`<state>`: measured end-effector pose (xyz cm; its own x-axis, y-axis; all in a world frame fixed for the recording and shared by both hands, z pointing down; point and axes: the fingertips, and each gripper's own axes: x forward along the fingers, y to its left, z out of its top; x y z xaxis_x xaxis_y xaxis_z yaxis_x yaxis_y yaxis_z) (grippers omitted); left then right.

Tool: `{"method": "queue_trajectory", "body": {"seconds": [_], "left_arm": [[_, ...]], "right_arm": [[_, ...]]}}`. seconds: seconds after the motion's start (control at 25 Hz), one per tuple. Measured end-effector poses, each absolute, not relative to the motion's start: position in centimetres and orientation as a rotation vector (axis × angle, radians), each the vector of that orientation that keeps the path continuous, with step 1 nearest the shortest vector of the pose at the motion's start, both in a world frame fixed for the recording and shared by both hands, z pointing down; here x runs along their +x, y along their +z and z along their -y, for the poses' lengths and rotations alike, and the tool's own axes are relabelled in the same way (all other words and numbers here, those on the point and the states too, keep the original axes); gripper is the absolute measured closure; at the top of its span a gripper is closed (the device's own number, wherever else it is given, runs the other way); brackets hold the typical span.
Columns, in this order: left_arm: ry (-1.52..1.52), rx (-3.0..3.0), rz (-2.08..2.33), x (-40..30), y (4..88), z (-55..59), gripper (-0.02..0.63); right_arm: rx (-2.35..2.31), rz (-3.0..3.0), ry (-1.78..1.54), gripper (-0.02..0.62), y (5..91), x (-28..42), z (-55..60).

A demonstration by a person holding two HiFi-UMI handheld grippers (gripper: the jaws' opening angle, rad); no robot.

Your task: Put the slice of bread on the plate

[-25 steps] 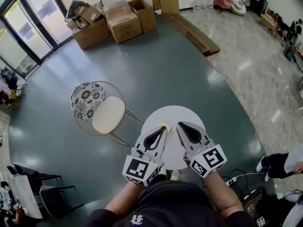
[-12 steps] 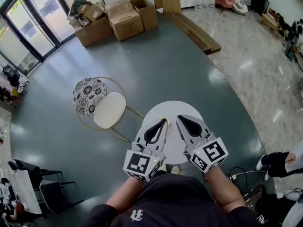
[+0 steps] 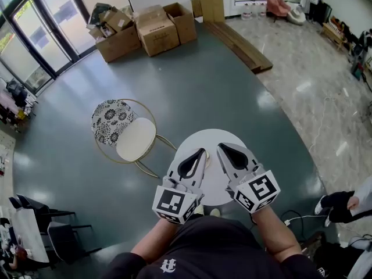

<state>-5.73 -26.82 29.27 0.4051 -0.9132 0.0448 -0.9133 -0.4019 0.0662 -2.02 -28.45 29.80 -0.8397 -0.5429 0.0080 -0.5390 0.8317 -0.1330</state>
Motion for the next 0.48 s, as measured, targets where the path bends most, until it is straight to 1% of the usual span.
{"method": "queue_trajectory", "body": {"seconds": [0.48], "left_arm": [[0.009,2.569,1.653,-5.28,29.47,27.02,0.600]], "right_arm": [[-0.888,-2.984,-0.197,0.589,29.78,-1.94,28.55]]}}
